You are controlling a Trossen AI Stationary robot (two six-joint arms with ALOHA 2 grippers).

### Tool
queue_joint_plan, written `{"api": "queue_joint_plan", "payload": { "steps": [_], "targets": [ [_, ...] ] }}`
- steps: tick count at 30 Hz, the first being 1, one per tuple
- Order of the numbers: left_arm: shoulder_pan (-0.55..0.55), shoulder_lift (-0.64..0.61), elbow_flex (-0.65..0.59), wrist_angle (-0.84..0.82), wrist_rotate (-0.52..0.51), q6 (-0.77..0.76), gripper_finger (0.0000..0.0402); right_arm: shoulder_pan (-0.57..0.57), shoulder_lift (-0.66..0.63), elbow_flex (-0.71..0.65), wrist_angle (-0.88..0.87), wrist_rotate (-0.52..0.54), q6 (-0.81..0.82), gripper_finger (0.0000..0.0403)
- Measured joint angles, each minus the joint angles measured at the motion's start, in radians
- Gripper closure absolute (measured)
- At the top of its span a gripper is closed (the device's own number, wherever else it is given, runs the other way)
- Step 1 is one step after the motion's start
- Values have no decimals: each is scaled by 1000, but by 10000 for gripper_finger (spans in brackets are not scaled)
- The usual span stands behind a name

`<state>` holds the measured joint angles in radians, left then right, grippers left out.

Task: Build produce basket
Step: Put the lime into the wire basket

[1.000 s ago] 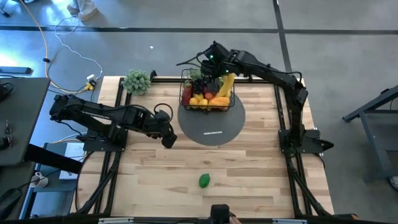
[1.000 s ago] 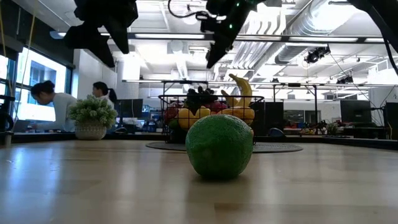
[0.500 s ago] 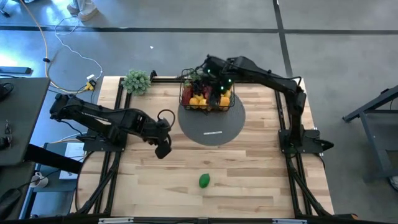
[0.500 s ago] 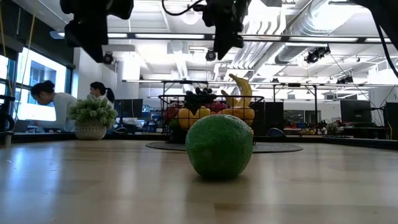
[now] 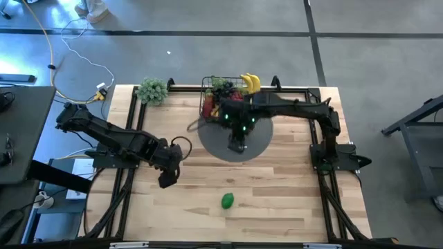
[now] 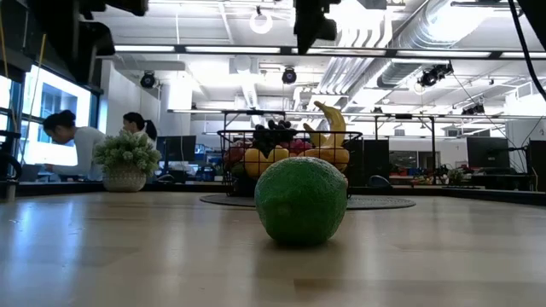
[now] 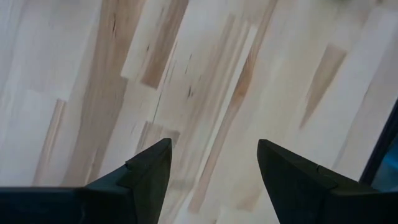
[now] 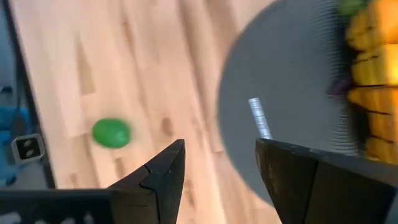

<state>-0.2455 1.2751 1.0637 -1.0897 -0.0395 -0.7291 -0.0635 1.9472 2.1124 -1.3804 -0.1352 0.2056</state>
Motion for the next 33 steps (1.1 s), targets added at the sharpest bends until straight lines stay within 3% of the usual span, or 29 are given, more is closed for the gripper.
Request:
{"api": "queue_joint_plan", "payload": {
  "steps": [8,15,27,33],
  "targets": [
    [-113,0,0,-29,-28,-27,174,161,0,0,2,54,59,226],
    [-185,0,0,-17,-52,-76,174,262,0,0,11,140,266,226],
    [-196,0,0,85,-74,-132,174,371,0,-1,6,244,531,226],
    [-191,5,0,105,-128,-133,170,397,0,-1,-101,322,661,226]
  ]
}}
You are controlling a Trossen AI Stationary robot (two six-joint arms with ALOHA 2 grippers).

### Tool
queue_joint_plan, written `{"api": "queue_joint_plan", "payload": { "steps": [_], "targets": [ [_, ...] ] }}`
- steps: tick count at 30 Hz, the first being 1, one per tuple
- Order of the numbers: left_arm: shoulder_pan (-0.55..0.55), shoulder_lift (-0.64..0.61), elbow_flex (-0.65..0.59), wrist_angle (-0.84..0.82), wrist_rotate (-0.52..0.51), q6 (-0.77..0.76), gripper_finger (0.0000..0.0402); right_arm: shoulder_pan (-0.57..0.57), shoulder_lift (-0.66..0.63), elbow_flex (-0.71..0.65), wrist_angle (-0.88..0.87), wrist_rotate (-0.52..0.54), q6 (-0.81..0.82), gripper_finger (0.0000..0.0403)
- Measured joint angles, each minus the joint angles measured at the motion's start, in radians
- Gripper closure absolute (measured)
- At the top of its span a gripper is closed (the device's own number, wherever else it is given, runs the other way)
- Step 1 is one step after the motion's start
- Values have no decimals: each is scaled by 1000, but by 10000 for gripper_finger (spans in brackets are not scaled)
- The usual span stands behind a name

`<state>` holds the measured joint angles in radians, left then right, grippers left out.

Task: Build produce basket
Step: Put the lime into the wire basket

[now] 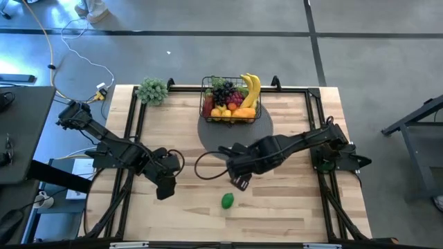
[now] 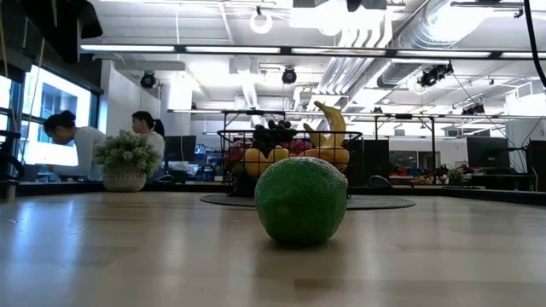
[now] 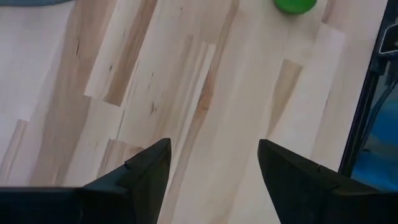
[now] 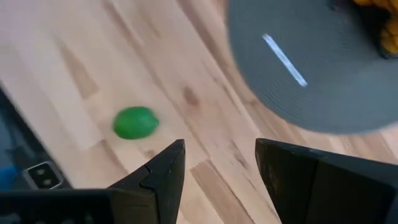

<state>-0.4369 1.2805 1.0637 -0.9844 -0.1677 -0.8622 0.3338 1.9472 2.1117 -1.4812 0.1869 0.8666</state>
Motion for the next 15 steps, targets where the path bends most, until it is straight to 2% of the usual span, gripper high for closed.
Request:
{"api": "queue_joint_plan", "payload": {
  "steps": [4,8,11,15],
  "targets": [
    [21,10,0,-2,-1,-81,160,2,0,0,-79,28,42,226],
    [54,19,0,43,10,-256,156,-2,-1,0,-88,62,-13,226],
    [59,18,0,155,-7,-359,157,-24,-6,0,-89,64,-64,226],
    [56,40,0,371,-38,-378,158,-63,-13,0,-90,67,-123,226]
  ]
}}
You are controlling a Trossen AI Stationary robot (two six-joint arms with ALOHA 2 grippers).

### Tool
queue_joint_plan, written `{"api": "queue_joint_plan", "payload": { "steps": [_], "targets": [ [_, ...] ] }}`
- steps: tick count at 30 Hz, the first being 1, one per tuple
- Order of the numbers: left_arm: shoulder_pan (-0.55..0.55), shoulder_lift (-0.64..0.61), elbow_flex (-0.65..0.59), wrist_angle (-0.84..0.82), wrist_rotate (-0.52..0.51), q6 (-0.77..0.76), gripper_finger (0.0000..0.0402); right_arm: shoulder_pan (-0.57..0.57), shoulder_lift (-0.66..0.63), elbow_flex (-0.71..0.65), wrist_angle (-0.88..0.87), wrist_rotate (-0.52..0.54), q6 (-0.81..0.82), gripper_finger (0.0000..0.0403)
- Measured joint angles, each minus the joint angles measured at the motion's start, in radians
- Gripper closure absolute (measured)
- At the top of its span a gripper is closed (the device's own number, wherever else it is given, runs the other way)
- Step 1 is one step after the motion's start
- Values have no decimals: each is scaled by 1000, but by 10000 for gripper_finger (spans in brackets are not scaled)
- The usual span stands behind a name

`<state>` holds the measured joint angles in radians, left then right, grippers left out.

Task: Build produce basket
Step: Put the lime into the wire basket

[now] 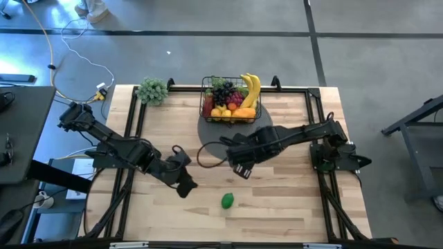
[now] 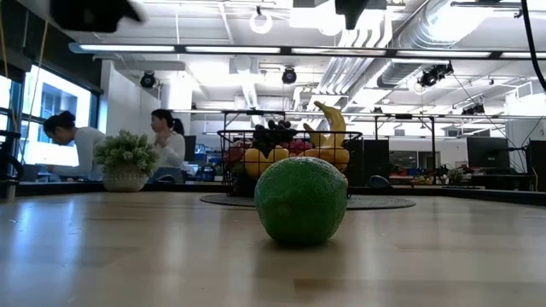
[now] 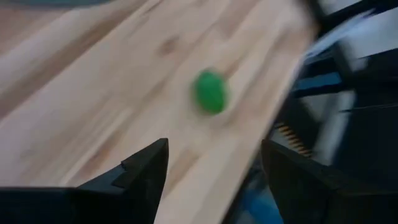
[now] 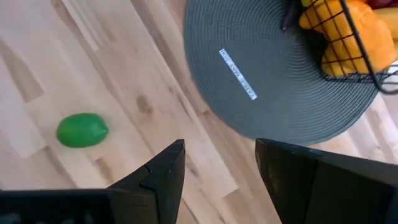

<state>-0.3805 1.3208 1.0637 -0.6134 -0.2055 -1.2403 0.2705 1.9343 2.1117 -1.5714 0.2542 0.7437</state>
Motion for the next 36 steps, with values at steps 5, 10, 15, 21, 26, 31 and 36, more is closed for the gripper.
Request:
{"api": "queue_joint_plan", "payload": {
  "steps": [5,10,15,21,26,31,36],
  "targets": [
    [8,49,0,187,-13,39,158,-41,0,0,0,0,-73,226],
    [8,109,0,299,-15,67,158,-92,0,0,0,8,-138,226],
    [8,172,1,397,-16,59,158,-132,0,0,0,9,-150,226],
    [22,207,69,378,-8,113,158,-147,0,0,0,9,-150,226],
    [52,207,164,250,-15,179,158,-147,0,0,0,10,-169,226],
    [66,206,200,171,-97,204,158,-147,0,0,0,27,-169,226],
    [66,236,200,144,-120,205,158,-147,0,0,0,27,-166,226]
  ]
}}
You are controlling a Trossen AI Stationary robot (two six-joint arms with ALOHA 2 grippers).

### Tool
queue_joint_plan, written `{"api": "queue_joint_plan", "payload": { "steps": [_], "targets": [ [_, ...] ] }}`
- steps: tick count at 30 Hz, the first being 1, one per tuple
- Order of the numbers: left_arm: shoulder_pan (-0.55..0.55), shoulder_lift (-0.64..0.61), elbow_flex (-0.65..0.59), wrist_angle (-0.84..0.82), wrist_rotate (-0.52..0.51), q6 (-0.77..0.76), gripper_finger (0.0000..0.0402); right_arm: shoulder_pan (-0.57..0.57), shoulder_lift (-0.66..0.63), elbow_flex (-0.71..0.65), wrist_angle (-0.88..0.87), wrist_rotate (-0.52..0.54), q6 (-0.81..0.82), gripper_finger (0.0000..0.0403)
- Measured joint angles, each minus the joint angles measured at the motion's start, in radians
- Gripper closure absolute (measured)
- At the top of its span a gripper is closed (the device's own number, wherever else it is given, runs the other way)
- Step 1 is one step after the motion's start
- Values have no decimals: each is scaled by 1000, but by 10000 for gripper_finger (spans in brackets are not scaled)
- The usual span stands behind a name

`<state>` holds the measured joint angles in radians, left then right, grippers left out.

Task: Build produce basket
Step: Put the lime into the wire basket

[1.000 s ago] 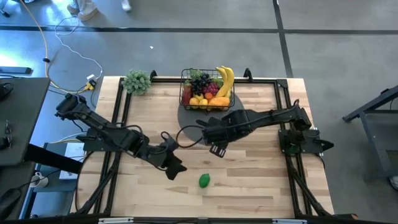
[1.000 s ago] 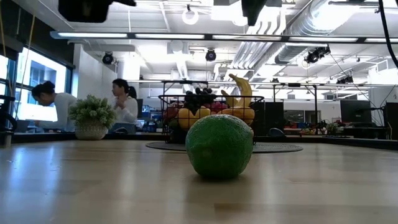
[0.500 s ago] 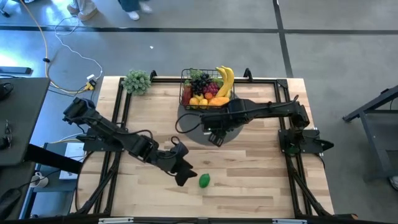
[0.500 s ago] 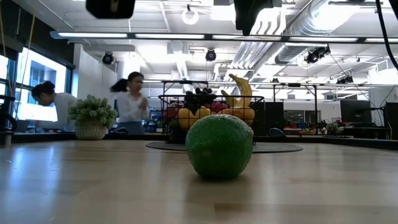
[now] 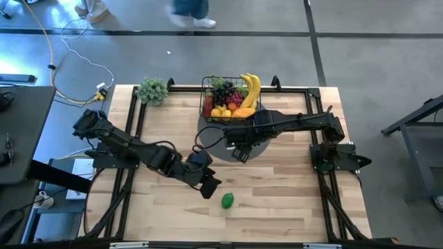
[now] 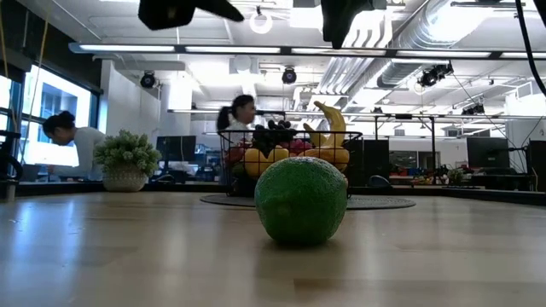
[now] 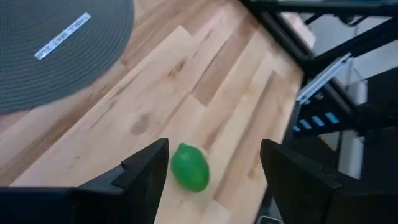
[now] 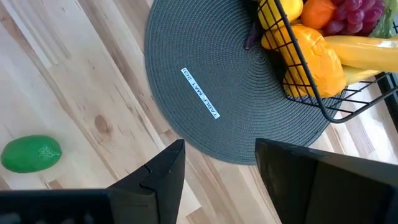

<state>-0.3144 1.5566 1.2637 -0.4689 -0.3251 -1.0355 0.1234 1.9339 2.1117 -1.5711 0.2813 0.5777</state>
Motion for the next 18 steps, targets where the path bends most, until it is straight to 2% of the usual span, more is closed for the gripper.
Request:
{"api": "queue_joint_plan", "payload": {
  "steps": [4,12,18],
  "targets": [
    [-7,52,1,23,19,0,158,0,0,0,0,0,1,226],
    [-7,173,0,67,142,-8,158,0,0,0,0,0,24,226],
    [-7,249,0,181,185,-8,158,0,0,0,0,0,27,226]
  ]
}}
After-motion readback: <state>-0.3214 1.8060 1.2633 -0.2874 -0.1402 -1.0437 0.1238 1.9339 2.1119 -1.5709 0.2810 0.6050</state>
